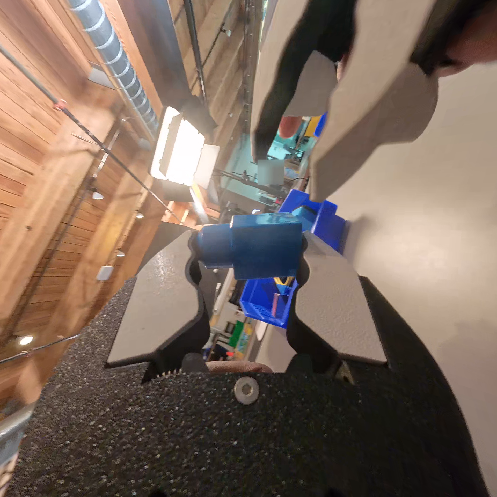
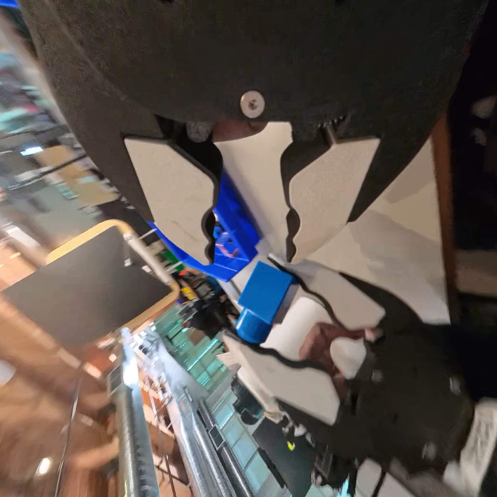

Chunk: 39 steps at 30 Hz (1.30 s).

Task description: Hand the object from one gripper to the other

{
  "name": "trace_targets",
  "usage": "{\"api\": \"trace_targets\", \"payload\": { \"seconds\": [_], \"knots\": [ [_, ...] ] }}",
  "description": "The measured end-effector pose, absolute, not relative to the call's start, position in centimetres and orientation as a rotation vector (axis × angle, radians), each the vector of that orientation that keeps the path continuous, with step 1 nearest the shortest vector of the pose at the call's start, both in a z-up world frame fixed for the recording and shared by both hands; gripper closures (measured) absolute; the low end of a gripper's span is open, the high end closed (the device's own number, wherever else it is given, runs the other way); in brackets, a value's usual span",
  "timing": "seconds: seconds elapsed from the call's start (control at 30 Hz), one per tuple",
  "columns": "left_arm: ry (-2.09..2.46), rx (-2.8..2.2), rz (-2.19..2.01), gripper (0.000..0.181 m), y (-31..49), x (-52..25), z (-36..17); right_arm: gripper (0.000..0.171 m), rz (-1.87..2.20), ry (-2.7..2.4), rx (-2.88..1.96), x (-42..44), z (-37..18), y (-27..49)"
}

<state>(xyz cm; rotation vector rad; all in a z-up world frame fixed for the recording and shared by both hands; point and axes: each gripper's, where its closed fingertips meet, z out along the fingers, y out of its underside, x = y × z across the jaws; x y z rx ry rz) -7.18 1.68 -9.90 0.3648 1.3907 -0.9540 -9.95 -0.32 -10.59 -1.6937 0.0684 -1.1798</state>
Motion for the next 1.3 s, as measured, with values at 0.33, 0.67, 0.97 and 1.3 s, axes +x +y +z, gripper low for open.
{"api": "trace_targets", "payload": {
  "seconds": [0.33,0.67,0.97,1.3],
  "knots": [
    [1.311,0.456,-0.907,0.111,-0.4,-8.4,-10.8,0.133,-0.893,0.301,-1.719,-9.1,-12.3,1.6],
    [2.096,-0.035,-1.452,0.111,2.2,-7.3,-13.4,0.133,-1.402,0.158,-1.817,-7.2,-12.4,-1.0],
    [2.5,-0.419,-2.034,0.114,0.5,-9.9,-14.1,0.134,-1.644,-0.182,-1.831,-8.3,-13.6,0.9],
    [2.226,-0.149,-1.805,0.144,-0.3,-8.6,-14.2,0.134,-1.521,-0.13,-1.833,-8.5,-13.7,0.6]
  ]
}}
